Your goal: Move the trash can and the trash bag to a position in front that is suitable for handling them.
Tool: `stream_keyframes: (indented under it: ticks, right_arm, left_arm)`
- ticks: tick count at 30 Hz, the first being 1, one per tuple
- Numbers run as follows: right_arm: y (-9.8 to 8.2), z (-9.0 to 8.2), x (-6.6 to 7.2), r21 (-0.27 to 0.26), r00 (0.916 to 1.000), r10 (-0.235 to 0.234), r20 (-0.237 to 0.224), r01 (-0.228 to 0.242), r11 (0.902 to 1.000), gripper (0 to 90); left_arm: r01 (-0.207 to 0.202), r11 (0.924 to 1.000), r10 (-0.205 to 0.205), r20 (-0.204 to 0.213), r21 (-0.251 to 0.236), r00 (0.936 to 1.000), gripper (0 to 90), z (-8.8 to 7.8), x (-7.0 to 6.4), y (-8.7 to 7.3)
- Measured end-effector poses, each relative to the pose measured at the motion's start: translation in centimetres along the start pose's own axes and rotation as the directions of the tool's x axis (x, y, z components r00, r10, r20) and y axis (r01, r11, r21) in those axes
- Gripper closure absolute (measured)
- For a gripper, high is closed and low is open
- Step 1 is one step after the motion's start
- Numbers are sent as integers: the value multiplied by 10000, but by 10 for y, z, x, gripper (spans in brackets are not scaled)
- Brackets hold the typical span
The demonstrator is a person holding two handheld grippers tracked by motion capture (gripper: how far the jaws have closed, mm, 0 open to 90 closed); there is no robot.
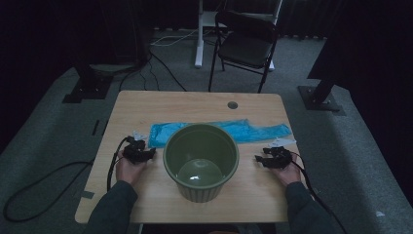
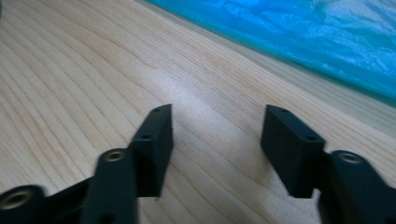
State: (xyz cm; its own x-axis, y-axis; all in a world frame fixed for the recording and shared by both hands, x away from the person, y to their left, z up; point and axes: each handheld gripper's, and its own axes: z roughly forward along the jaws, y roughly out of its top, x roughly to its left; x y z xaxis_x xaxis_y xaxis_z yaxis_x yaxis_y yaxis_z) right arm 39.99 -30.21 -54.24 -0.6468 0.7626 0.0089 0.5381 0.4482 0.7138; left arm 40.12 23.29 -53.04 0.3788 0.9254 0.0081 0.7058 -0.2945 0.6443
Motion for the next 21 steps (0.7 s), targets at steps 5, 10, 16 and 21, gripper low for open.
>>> stream_keyframes:
  ticks: [5,10,16,21]
  right_arm:
    - [4,-1,4,155,9996,-2,-279,6,9999,523]
    - [21,-7,33,-131,9900,-908,-1083,899,9959,537]
    - [33,-15,54,-558,9730,-1243,-1944,1155,9917,528]
    - [41,-20,66,-864,9545,-1470,-2595,1287,9879,532]
  left_arm:
    - [-69,9998,69,19,167,10000,576,-4,-1,1]
    - [-864,9923,976,1299,-888,9867,560,-37,-27,6]
    - [-1308,9766,1738,2686,-1706,9474,531,-55,-55,6]
    - [-1542,9733,2015,3102,-1703,9291,533,-63,-71,2]
